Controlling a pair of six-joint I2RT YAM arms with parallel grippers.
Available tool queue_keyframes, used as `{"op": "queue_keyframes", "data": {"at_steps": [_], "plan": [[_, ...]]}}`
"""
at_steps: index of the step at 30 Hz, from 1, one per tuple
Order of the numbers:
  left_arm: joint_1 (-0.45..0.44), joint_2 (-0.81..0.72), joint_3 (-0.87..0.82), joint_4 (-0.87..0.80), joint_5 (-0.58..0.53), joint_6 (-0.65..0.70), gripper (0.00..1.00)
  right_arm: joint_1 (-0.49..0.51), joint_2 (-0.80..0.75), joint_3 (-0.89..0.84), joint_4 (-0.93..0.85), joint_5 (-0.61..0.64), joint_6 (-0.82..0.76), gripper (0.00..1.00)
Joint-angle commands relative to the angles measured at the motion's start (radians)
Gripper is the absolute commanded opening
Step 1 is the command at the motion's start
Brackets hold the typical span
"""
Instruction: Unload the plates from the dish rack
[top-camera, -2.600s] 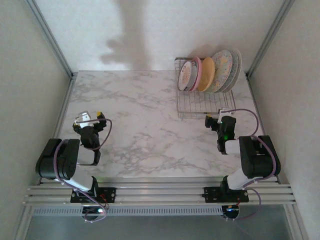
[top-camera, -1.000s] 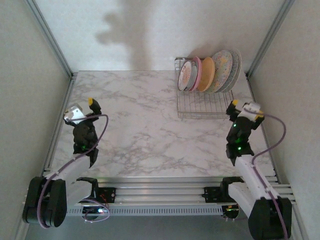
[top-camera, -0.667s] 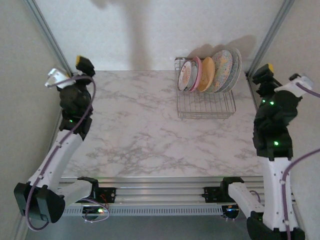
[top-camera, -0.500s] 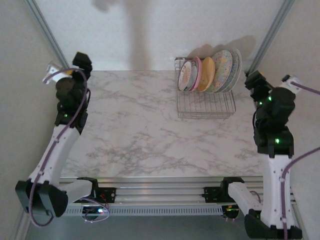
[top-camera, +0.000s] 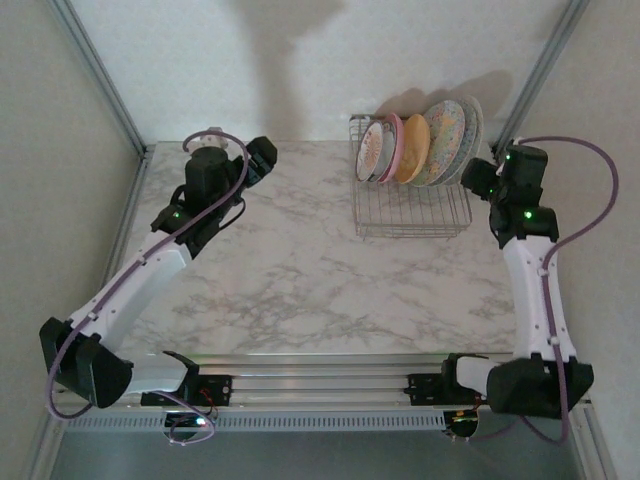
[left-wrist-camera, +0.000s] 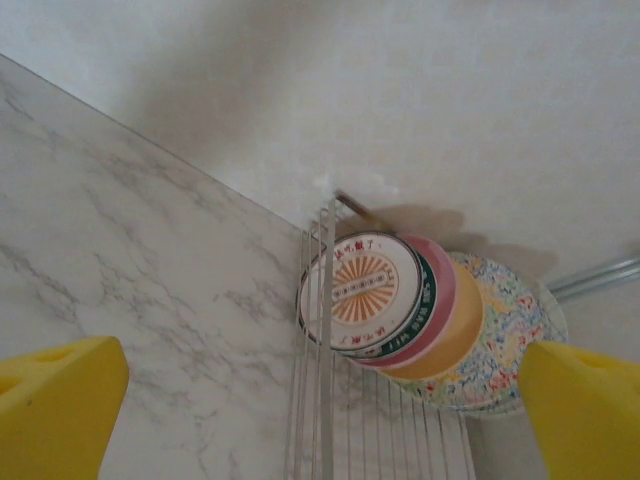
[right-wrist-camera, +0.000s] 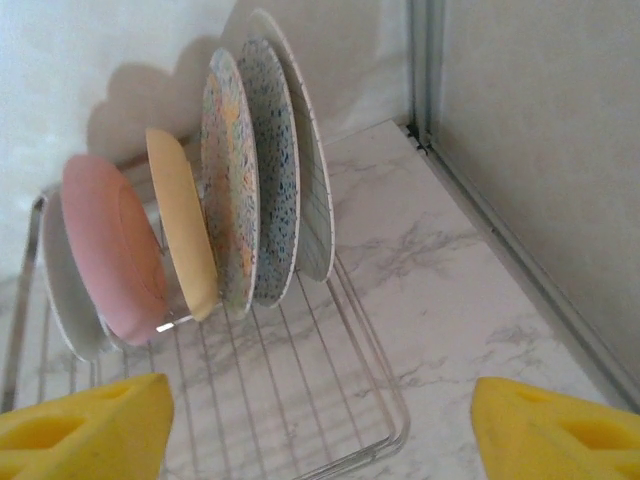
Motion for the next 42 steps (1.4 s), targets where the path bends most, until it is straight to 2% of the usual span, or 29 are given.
{"op": "queue_keyframes", "data": {"at_steps": [1,4,10,15,22,29,42], "plan": [[-0.018,-0.053,-0.030,-0.029,0.063,0.049,1.00,-0.044,0.055,-0.027,0.117,-0.194,-0.103,0.70],[-0.031,-0.080,-0.049,-0.027,0.083,0.076,0.99,-0.083,0.074,-0.106,0.242,-0.264,-0.110,0.72],[-0.044,-0.139,-0.090,-0.013,0.089,0.096,0.99,-0.164,0.081,-0.422,0.787,-0.398,-0.120,0.67],[-0.048,-0.177,-0.124,0.000,0.084,0.086,1.00,-0.196,0.198,-0.481,0.961,-0.515,-0.107,0.64],[-0.054,-0.220,-0.141,-0.007,0.061,0.062,1.00,-0.202,0.375,-0.455,1.080,-0.571,-0.110,0.57],[-0.063,-0.251,-0.138,-0.023,0.027,0.035,0.99,-0.202,0.533,-0.349,1.135,-0.609,-0.072,0.45],[-0.065,-0.234,-0.101,-0.033,0.021,0.046,1.00,-0.199,0.639,-0.222,1.089,-0.586,-0.062,0.34]]}}
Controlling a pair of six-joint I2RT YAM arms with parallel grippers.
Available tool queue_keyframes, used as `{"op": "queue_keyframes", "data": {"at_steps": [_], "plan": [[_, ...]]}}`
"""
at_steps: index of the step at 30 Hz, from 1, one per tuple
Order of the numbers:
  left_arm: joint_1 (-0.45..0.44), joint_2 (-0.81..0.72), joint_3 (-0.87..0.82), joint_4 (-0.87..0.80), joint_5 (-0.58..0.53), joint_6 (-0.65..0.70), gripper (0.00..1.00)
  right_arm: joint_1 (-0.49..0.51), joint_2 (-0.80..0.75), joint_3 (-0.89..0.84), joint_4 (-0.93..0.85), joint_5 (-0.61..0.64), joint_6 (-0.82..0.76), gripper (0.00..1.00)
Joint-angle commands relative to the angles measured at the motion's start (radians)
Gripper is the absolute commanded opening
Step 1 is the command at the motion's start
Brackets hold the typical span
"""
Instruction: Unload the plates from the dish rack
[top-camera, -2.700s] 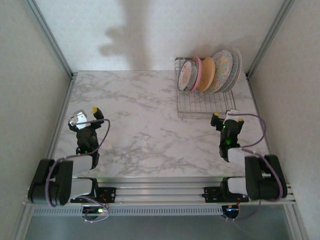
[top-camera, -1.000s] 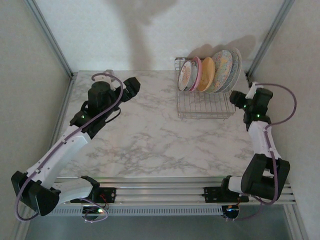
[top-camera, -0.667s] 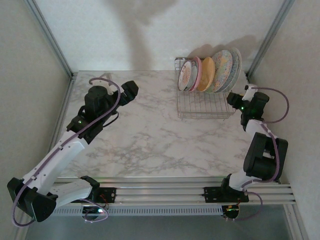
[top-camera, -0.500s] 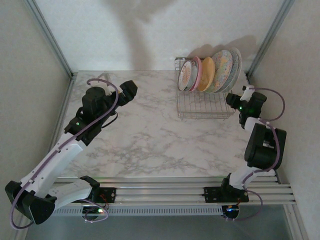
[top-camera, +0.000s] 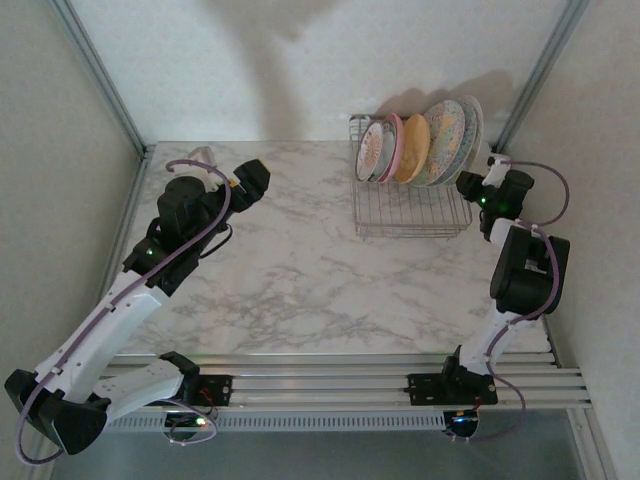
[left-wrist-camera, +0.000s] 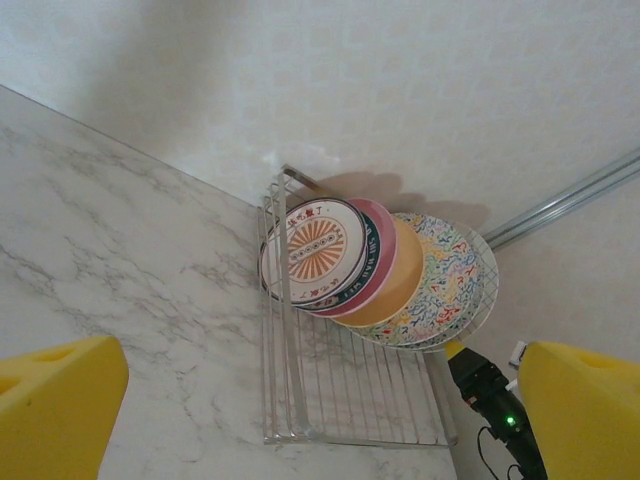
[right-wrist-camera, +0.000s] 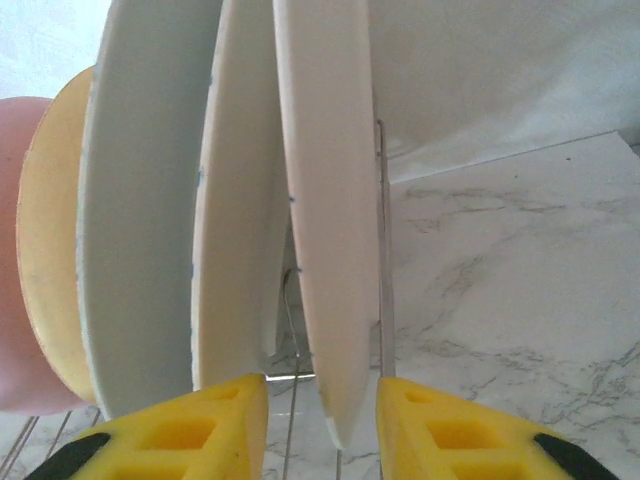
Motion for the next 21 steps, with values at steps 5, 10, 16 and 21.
{"op": "queue_keyframes", "data": {"at_steps": [5,10,16,21], "plan": [[-0.009,0.027,0.044,-0.010,-0.003,0.011,0.99,0.010,0.043,0.077,-0.015,0.008,-0.008,0.31],[-0.009,0.034,0.052,-0.010,0.000,0.012,1.00,0.025,0.064,0.125,-0.048,0.024,-0.019,0.27],[-0.009,0.031,0.054,-0.009,0.002,0.012,1.00,0.045,0.090,0.172,-0.083,0.043,-0.027,0.23],[-0.009,0.026,0.061,0.003,0.011,0.018,0.99,0.067,0.099,0.191,-0.100,0.063,-0.031,0.15]]}}
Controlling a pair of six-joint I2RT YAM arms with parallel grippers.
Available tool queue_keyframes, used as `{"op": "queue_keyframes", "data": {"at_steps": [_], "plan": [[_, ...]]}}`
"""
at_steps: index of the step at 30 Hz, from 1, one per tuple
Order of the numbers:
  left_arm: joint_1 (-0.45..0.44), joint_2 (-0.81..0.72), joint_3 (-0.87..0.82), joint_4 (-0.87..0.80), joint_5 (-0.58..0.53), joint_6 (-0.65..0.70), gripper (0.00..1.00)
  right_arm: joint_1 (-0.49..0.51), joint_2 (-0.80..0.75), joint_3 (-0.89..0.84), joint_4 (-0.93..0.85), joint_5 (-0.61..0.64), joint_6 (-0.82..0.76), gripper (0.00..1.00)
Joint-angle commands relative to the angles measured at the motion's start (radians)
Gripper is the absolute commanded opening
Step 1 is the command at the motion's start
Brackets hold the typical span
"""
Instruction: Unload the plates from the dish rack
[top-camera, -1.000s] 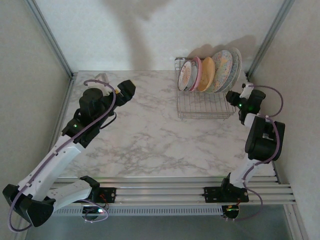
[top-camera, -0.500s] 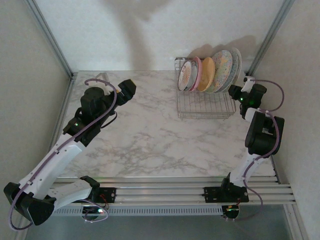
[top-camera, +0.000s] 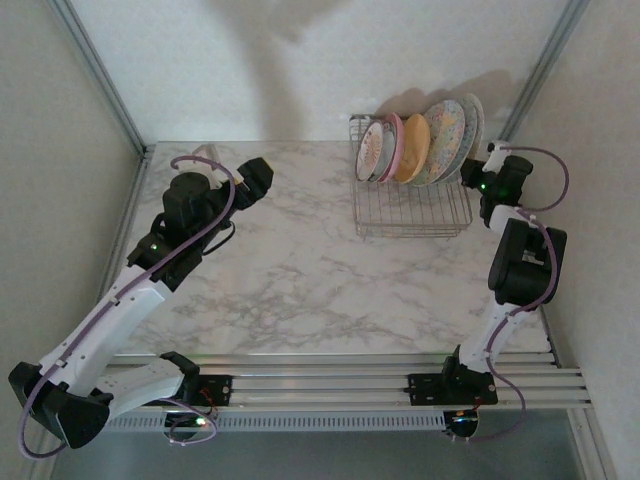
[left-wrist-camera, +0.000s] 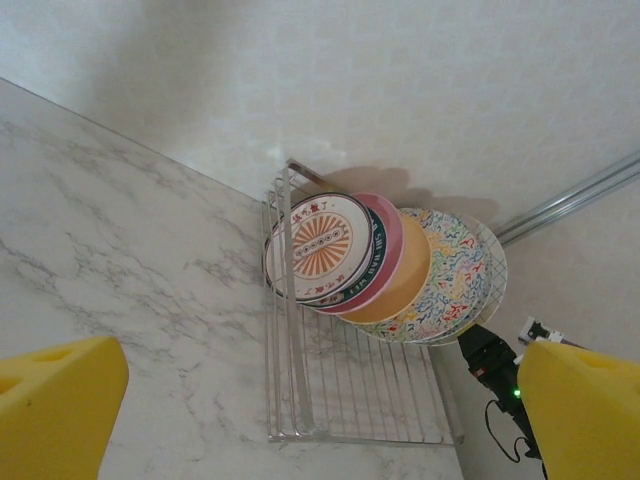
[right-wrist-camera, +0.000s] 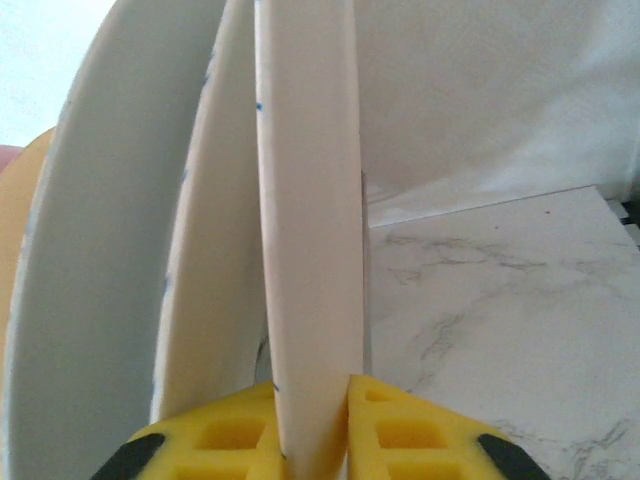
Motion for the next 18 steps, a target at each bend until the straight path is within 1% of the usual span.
{"op": "queue_keyframes", "data": {"at_steps": [1,5,11,14,18], "plan": [[-0.009,-0.009,0.039,0.014,0.015,0.020,1.00,0.041,0.025,0.033,-0.033,-0.008,-0.006,0.13],[-0.010,-0.018,0.033,0.043,0.048,0.031,0.99,0.051,0.019,0.035,-0.035,-0.004,-0.006,0.06],[-0.010,-0.053,-0.013,0.141,0.149,0.042,0.98,0.056,-0.007,0.037,-0.046,0.022,-0.004,0.00],[-0.010,-0.059,-0.023,0.164,0.177,0.040,0.97,0.057,-0.023,0.038,-0.050,0.026,-0.003,0.00],[-0.010,-0.067,-0.026,0.162,0.180,0.035,0.97,0.067,-0.048,0.043,-0.070,0.059,-0.009,0.00]]}}
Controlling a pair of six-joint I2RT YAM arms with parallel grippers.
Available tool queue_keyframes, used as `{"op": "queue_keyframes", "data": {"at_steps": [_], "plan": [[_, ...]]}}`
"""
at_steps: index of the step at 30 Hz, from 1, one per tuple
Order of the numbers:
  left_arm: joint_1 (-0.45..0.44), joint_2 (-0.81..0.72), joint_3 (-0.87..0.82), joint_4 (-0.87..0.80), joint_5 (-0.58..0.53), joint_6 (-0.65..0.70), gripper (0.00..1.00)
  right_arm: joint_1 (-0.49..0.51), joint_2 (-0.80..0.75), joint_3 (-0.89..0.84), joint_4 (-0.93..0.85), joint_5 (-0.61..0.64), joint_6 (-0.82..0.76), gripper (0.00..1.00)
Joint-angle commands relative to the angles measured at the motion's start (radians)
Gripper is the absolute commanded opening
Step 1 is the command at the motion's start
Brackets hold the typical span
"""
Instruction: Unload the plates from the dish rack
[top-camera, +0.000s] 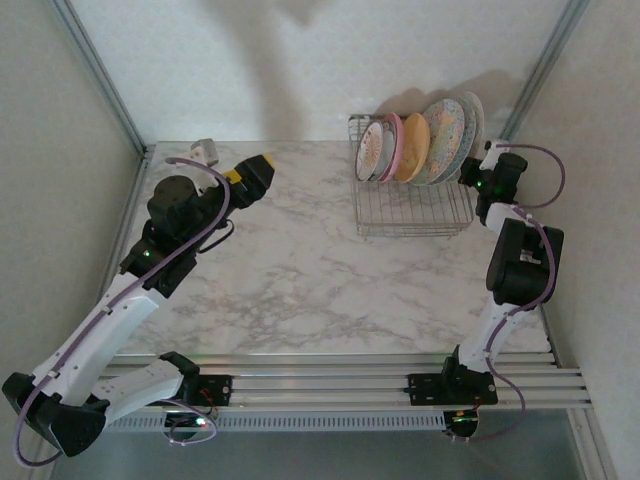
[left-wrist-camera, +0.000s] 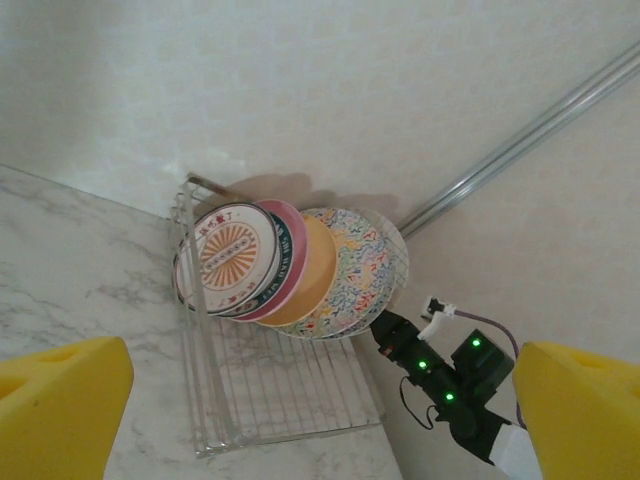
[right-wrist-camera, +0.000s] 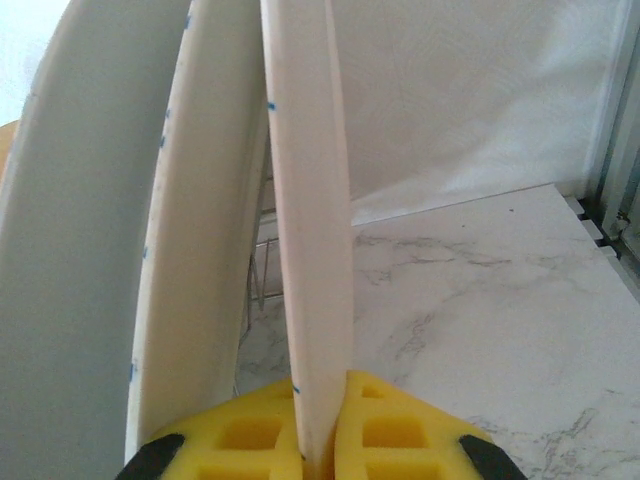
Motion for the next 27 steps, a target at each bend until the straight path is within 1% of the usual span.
{"op": "queue_keyframes", "data": {"at_steps": [1,10,14,19,27], "plan": [[-0.007,-0.022,-0.013,0.039,0.038,0.015,0.97,0.039,-0.053,0.030,-0.039,-0.038,-0.007,0.00],[-0.007,-0.048,-0.019,0.025,0.034,0.006,0.97,0.050,-0.135,0.044,-0.096,0.086,-0.029,0.00],[-0.008,-0.054,-0.022,0.027,0.033,0.004,0.97,0.049,-0.150,0.072,-0.142,0.098,-0.037,0.00],[-0.008,-0.056,-0.024,0.031,0.036,0.004,0.97,0.049,-0.164,0.127,-0.247,0.129,-0.041,0.00],[-0.007,-0.062,-0.030,0.036,0.038,0.004,0.97,0.049,-0.205,0.169,-0.338,0.168,-0.058,0.00]]}}
